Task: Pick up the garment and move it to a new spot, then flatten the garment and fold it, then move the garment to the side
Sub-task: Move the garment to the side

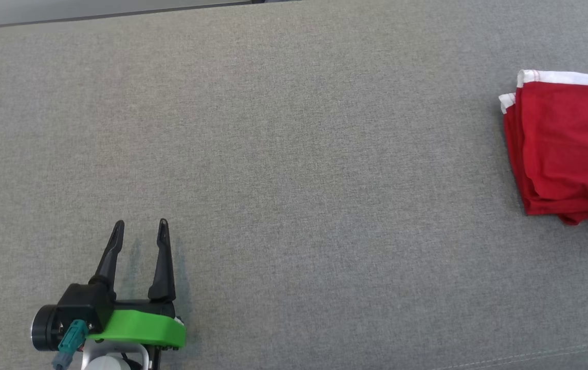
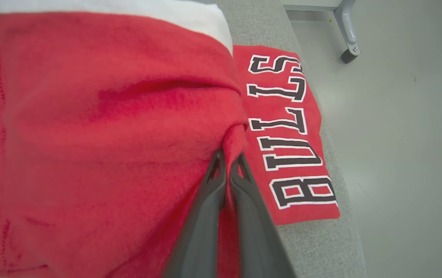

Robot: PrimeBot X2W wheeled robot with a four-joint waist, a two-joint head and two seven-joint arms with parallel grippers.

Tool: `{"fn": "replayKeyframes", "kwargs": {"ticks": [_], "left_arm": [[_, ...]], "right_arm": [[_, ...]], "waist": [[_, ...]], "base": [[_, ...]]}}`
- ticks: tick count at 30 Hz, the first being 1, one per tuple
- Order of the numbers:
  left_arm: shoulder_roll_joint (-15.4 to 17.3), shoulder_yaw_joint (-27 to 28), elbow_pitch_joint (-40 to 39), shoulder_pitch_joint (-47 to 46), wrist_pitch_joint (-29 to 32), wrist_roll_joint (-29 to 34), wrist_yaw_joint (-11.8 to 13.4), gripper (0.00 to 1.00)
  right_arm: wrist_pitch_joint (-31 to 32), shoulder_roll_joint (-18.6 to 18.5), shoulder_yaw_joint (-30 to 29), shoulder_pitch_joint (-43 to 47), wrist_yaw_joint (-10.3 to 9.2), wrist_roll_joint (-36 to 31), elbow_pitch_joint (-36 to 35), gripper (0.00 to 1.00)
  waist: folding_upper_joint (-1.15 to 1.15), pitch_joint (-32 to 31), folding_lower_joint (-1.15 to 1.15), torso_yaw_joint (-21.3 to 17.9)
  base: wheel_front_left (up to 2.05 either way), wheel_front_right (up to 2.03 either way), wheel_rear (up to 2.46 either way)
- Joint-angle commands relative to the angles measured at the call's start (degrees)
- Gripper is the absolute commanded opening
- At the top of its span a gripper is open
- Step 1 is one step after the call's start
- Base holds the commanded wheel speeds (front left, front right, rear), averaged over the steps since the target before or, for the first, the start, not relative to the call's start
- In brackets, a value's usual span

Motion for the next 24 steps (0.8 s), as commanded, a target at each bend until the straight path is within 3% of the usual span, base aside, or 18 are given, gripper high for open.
{"fn": "replayKeyframes", "kwargs": {"ticks": [1,14,15,16,17,18,24], "left_arm": [[0.12,0.26,0.06,-0.94,-0.14,0.32,-0.31,1.0],[0.12,1.08,-0.06,-2.25,-0.14,2.26,-1.13,1.0],[0.12,1.02,-0.05,-2.37,-0.14,2.2,-1.17,1.0],[0.12,0.93,-0.04,-2.47,-0.14,2.14,-1.19,1.0],[0.12,0.88,-0.06,-2.53,-0.14,2.04,-1.17,1.0],[0.12,0.8,-0.08,-2.53,-0.14,1.91,-1.12,1.0],[0.12,0.62,-0.01,-2.14,-0.14,1.34,-0.51,1.0]], "right_arm": [[-0.72,0.49,-0.49,0.16,-0.05,-0.64,0.64,0.0],[-10.88,3.28,-4.06,-5.56,-0.05,-10.09,10.33,0.02],[-11.08,3.59,-3.95,-5.89,-0.05,-11.02,11.03,0.17],[-11.7,3.68,-3.8,-6.17,-0.05,-11.92,11.47,0.46],[-12.57,3.64,-4.28,-6.65,-0.06,-12.57,12.04,0.9],[-13.3,3.68,-4.73,-7.12,-0.06,-13.39,12.77,1.0],[-15.74,4.54,-5.46,-8.45,-0.06,-17.54,15.5,1.0]], "waist": [[0.0,0.28,0.0,0.18],[0.0,2.04,0.0,0.03],[0.0,2.18,0.0,0.06],[0.0,2.3,0.0,0.1],[0.0,2.39,0.0,0.14],[0.0,2.47,0.0,0.17],[0.0,2.26,0.0,0.1]], "base": [[0.0,0.0,0.0],[0.0,0.0,0.0],[0.0,0.0,0.0],[0.0,0.0,0.0],[0.0,0.0,0.0],[0.0,0.0,0.0],[0.0,0.0,0.0]]}}
